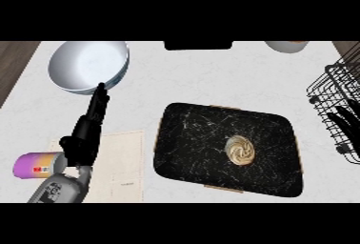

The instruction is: Pick the cupcake from the tray and place it in the tiered basket

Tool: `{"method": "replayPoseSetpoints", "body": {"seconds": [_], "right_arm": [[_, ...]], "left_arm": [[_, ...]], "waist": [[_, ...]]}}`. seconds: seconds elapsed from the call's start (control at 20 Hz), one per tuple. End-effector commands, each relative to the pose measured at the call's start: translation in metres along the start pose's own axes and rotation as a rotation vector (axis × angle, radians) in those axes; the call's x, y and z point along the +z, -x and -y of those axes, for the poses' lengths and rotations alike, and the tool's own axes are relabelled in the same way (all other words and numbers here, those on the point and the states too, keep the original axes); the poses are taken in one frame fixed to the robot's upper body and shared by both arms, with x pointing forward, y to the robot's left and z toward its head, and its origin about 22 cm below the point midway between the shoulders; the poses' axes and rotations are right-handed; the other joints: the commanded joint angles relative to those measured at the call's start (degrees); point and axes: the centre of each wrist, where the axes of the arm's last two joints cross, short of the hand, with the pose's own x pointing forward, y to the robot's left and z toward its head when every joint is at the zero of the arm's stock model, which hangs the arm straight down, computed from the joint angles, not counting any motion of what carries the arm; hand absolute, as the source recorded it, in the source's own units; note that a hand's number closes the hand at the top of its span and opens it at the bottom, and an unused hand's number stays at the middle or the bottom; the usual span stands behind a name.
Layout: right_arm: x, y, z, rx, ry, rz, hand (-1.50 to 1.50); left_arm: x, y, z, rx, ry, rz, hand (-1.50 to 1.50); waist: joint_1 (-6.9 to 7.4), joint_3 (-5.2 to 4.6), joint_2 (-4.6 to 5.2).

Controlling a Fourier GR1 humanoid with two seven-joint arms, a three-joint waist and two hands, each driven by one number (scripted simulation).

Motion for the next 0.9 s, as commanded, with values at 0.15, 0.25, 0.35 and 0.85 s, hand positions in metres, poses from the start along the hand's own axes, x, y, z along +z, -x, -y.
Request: {"method": "replayPoseSetpoints", "body": {"seconds": [0.15,0.25,0.35,0.85], "right_arm": [[-0.033,-0.124,-0.009,0.665,-0.263,-0.185,-1.5],[-0.045,-0.142,-0.031,0.838,-0.306,-0.214,-1.5],[-0.053,-0.16,-0.049,0.992,-0.351,-0.256,-1.5],[-0.067,-0.145,-0.158,1.257,-0.401,-0.423,-1.5]], "left_arm": [[0.001,0.0,0.003,-0.007,-0.015,-0.001,0.0],[0.001,-0.004,0.001,-0.01,-0.009,-0.01,0.0],[-0.001,0.003,-0.004,-0.01,-0.014,-0.01,0.0],[-0.01,-0.01,0.016,0.01,0.01,0.0,0.0]], "waist": [[-0.99,-0.86,-0.62],[-0.6,-0.88,-0.79],[-0.84,-0.92,-0.36],[0.68,-0.74,0.11]]}}
